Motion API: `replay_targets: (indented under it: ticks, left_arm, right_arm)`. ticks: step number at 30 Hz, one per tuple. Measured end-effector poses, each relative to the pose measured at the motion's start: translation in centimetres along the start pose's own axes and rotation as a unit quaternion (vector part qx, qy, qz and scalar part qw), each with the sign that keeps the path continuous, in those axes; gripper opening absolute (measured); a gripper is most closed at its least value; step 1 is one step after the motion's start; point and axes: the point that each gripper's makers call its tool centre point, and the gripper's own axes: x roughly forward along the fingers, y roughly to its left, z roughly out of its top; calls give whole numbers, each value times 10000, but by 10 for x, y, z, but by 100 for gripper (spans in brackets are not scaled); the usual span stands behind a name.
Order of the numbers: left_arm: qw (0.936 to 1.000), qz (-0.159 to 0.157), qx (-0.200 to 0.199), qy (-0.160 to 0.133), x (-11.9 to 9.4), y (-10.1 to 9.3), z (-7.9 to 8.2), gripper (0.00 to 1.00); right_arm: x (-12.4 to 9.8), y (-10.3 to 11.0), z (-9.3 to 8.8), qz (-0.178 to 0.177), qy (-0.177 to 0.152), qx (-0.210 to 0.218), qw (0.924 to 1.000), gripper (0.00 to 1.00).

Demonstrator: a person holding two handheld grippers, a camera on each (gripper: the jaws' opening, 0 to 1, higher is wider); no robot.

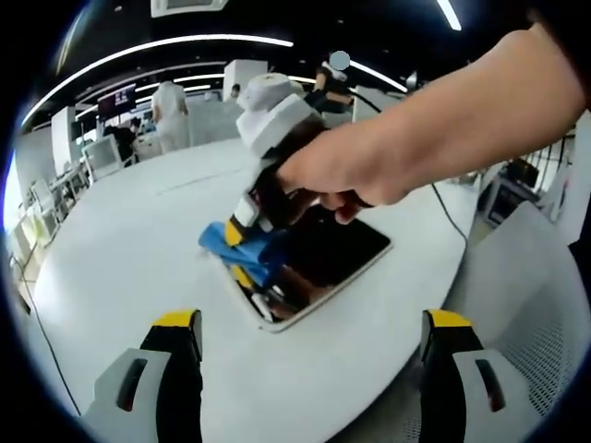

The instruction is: Wipe the mirror surface with the cleaning cloth until all visible marks leave the cleaned area.

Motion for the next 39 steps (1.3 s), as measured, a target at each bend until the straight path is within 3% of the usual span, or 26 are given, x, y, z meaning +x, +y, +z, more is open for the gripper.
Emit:
replay_targets:
  ticks: [19, 39]
  left_arm:
    - [10000, 8, -5, 12, 0, 0, -1, 99]
    - [9999, 96, -34, -4, 0, 4, -1, 99]
  right_arm:
    - [-4, 5, -7, -12, 44, -87, 10000, 1]
    - [-14, 21, -26, 6, -40, -513, 9987, 1]
